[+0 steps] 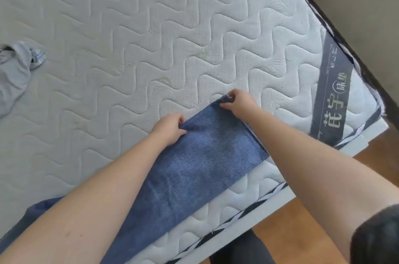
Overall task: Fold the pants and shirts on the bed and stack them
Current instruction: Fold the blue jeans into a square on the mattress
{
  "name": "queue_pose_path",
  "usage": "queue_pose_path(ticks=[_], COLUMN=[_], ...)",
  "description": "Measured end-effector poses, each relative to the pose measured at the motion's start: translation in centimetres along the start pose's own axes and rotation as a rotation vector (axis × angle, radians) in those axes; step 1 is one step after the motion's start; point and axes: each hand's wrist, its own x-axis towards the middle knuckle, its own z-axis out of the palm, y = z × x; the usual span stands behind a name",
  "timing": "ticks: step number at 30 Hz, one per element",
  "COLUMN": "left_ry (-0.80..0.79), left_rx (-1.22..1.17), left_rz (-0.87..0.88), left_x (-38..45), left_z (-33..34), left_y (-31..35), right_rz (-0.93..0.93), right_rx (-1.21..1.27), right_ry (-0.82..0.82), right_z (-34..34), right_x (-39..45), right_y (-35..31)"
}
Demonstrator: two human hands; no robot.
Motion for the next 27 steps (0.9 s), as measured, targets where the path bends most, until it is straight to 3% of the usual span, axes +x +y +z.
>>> queue_pose_path(ticks=[4, 8, 12, 20, 27], left_ry=[0.117, 0.144, 0.168, 0.39, 0.432], left_rx=[-0.109, -0.078, -0.015, -0.075, 0.0], left_rz=[0.04, -0.01, -0.066, -0.139, -0.216], left_x=[-0.7, -2.1, -5.3, -14.3, -22.6], left_z=[0.3, -0.1, -0.3, 0.7, 1.9], left_y=[-0.3, -2.6, -7.4, -18.7, -29.8], right_rz=[-0.039, 0.005, -0.11, -0.503, -0.58], right_rx=[-0.01, -0.109, -0.182, -0.287, -0.376], right_ry=[0.134, 0.325, 0.469, 0.092, -0.158], right_z=[-0.4, 1.2, 4.3, 16.6, 26.5], right_x=[0.6, -0.7, -4.9, -14.6, -19.4], right_y=[0.4, 0.2, -1.5, -6.4, -11.3])
